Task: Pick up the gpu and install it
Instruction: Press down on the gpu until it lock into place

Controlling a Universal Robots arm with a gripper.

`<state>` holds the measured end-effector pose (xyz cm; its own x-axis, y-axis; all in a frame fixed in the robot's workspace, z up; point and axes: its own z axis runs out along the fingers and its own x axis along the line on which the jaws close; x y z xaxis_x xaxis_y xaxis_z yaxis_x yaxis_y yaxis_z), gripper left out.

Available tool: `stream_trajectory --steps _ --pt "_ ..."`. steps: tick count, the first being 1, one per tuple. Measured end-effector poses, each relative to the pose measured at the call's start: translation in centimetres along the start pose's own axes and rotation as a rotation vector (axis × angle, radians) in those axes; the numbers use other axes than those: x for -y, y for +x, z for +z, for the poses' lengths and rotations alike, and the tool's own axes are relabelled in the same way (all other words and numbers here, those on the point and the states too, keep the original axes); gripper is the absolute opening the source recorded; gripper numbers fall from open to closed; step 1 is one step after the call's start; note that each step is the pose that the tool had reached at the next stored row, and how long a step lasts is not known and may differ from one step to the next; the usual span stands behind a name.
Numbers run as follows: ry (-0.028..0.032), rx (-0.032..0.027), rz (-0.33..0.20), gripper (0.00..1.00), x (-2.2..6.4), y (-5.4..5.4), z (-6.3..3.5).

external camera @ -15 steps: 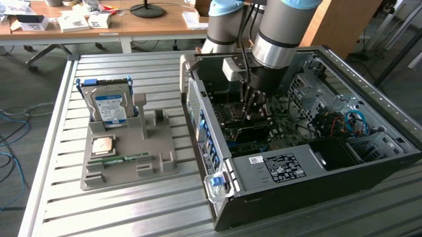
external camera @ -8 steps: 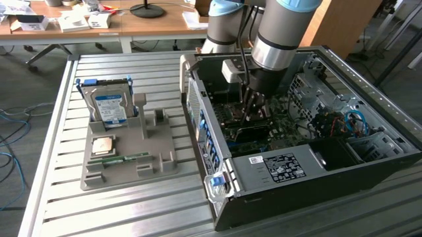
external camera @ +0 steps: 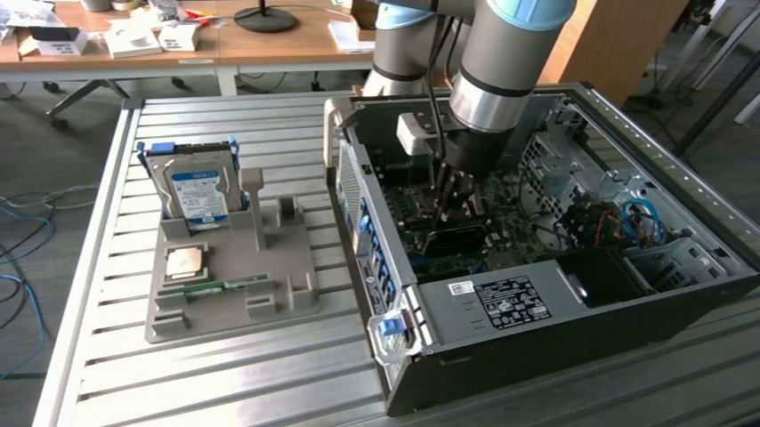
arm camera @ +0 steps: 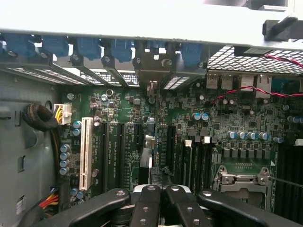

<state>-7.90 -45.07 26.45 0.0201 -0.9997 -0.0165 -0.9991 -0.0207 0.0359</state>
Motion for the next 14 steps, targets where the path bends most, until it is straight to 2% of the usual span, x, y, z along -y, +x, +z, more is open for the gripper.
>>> stream_trajectory --steps 14 --pt "0.0003 0.0001 0.0 0.11 -0.01 0.0 0.08"
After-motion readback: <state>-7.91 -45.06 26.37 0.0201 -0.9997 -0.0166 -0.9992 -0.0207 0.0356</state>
